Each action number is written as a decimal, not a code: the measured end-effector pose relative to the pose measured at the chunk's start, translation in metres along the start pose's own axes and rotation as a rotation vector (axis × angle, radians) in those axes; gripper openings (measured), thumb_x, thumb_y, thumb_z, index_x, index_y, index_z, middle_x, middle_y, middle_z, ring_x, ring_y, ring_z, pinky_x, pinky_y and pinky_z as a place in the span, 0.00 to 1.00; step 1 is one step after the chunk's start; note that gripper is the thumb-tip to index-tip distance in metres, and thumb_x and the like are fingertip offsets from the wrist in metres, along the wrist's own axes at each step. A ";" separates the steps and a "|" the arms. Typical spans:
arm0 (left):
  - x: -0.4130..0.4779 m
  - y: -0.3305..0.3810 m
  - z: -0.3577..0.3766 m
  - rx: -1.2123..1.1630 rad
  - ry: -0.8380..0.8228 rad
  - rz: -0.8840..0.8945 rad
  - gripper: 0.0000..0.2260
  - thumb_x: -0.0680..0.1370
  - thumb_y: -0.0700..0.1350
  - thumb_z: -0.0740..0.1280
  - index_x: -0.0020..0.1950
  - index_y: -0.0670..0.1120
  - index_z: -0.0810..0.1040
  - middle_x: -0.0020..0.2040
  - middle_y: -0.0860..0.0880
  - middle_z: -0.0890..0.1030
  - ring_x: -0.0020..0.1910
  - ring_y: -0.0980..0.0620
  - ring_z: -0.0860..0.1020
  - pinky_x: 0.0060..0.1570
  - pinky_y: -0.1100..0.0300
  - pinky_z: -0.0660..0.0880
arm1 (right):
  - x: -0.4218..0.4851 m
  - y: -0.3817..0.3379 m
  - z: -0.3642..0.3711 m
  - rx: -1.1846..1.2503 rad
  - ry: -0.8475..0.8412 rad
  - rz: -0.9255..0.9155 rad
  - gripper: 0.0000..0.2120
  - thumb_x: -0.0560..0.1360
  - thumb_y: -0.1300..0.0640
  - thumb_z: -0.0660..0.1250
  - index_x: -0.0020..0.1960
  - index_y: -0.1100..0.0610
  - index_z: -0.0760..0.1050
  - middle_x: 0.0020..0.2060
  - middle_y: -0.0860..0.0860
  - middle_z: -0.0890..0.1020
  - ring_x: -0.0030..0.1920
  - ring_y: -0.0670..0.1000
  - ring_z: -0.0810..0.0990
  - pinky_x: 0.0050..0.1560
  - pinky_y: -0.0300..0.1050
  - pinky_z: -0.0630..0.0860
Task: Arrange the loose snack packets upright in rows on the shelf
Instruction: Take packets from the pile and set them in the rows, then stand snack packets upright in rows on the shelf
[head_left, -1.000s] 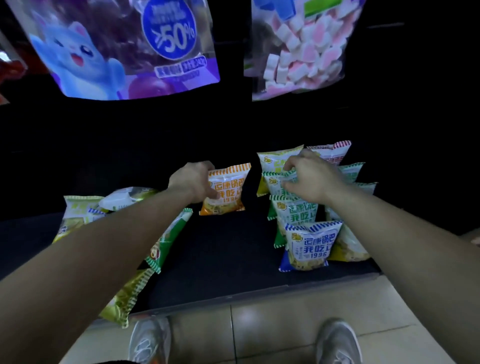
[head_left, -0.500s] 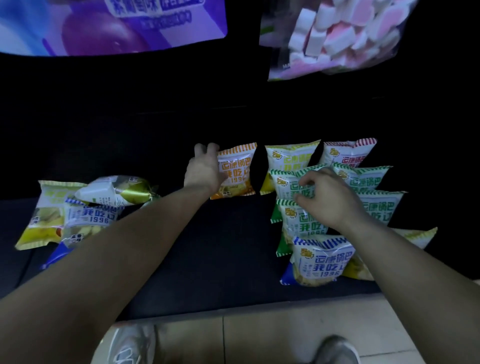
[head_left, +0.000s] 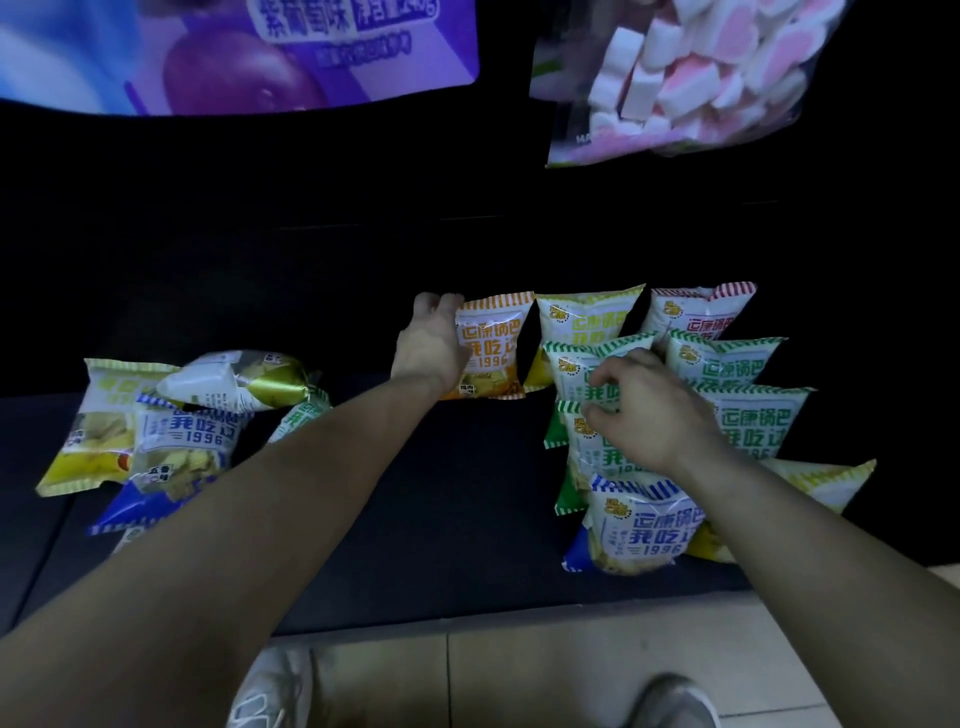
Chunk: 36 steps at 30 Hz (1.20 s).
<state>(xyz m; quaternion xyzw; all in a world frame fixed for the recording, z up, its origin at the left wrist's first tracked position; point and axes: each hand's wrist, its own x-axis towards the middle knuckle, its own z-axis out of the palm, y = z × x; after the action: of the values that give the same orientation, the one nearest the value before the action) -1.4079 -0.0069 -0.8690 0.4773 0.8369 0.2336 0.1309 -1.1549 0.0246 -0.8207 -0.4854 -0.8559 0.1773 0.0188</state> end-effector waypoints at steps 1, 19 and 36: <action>-0.002 0.003 -0.001 0.006 -0.011 -0.004 0.30 0.75 0.44 0.71 0.75 0.51 0.63 0.74 0.45 0.61 0.59 0.41 0.75 0.54 0.53 0.76 | 0.000 -0.002 0.000 -0.016 -0.013 -0.001 0.17 0.78 0.44 0.65 0.64 0.49 0.72 0.64 0.48 0.70 0.55 0.53 0.76 0.47 0.47 0.71; -0.194 -0.121 -0.231 0.354 -0.302 -0.065 0.28 0.75 0.56 0.69 0.71 0.48 0.69 0.67 0.44 0.72 0.64 0.44 0.73 0.58 0.57 0.69 | -0.066 -0.201 -0.029 -0.310 -0.140 -0.270 0.23 0.76 0.44 0.66 0.68 0.50 0.69 0.63 0.53 0.69 0.61 0.59 0.73 0.53 0.54 0.75; -0.201 -0.234 -0.233 0.405 -0.445 -0.081 0.34 0.76 0.59 0.67 0.77 0.49 0.59 0.73 0.45 0.64 0.68 0.43 0.68 0.62 0.50 0.71 | -0.032 -0.267 0.143 -0.229 -0.341 -0.162 0.31 0.79 0.36 0.57 0.73 0.55 0.60 0.68 0.58 0.66 0.61 0.60 0.72 0.48 0.53 0.73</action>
<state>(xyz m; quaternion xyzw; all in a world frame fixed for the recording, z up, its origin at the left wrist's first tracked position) -1.5811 -0.3436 -0.7912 0.4994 0.8356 -0.0538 0.2224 -1.3874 -0.1674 -0.8646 -0.3771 -0.8974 0.1563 -0.1672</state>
